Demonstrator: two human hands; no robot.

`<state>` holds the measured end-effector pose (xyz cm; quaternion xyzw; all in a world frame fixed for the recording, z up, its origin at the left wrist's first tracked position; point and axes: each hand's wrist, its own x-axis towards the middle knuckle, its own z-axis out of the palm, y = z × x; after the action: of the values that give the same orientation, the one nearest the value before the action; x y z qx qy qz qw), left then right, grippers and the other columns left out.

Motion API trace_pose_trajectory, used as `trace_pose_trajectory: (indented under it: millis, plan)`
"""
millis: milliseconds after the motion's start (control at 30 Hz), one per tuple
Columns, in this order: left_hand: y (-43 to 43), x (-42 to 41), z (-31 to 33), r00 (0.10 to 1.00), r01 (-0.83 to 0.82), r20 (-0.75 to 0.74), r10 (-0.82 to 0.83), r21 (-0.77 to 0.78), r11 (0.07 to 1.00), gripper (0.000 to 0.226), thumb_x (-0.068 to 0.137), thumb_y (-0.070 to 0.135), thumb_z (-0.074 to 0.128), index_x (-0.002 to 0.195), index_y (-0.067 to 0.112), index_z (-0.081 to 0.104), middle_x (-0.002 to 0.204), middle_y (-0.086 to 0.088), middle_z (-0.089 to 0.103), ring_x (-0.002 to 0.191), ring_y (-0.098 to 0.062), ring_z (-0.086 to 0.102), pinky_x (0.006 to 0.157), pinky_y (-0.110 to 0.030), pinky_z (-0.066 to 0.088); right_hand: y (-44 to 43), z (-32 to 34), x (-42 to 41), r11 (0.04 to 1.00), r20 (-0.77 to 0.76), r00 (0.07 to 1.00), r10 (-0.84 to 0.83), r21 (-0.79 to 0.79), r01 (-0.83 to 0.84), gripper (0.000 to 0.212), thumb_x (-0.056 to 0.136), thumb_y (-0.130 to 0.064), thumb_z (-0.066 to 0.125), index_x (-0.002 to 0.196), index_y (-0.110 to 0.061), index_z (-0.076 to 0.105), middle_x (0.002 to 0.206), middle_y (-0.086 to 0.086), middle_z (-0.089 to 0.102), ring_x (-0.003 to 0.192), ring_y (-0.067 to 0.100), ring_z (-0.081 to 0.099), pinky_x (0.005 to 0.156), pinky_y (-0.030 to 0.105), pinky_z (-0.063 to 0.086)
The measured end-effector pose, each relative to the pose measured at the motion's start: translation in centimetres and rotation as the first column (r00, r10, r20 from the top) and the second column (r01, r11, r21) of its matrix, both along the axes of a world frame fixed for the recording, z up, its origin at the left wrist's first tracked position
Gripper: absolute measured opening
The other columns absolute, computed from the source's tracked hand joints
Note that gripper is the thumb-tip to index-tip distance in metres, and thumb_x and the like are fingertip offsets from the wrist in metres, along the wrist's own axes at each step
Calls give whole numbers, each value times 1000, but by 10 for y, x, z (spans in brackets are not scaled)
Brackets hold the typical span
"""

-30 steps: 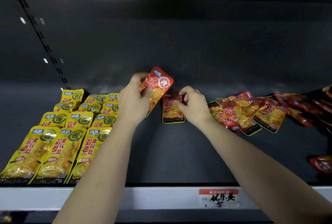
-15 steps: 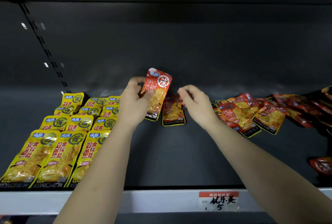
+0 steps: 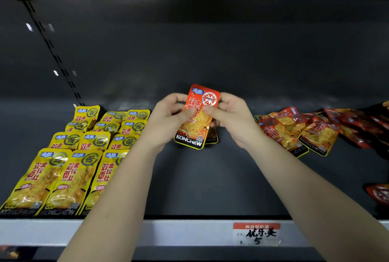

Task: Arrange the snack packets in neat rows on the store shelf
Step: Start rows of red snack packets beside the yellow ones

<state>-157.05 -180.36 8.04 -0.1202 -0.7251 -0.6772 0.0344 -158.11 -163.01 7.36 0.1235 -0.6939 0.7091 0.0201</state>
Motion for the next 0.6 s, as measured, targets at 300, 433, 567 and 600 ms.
trace_pose_trajectory:
  millis: [300,433,567,600]
  plan:
    - [-11,-8,-9,959,-277,-177,222,-407,870,11,94,16,57,97,22,65,88,1,70,80,-17,65,78,-28,51,20,-1,-5,986,193,979,-63,165,31,20,84,-8,74,102,-9,64,81,9,72,67,14,65,53,21,49]
    - [-9,-5,-12,917,-395,-344,202,-707,587,19,93,20,56,111,21,63,100,2,71,94,-22,63,84,-33,49,19,-3,-3,953,210,974,-82,304,15,26,81,-9,77,103,-10,63,81,8,71,64,10,67,51,19,48]
    - [-11,-8,-16,922,-387,-330,203,-821,421,23,93,24,54,116,26,58,110,2,68,109,-25,59,95,-41,41,14,-5,-3,925,225,970,-90,380,-2,34,77,-9,80,107,-9,62,80,9,69,65,17,66,52,23,50]
    - [-11,-8,-17,920,-390,-332,207,-823,413,24,93,24,55,116,26,58,111,2,67,110,-25,58,95,-41,41,13,-6,-3,919,236,968,-86,394,-14,37,77,-10,81,108,-9,62,78,9,69,64,17,66,52,23,50]
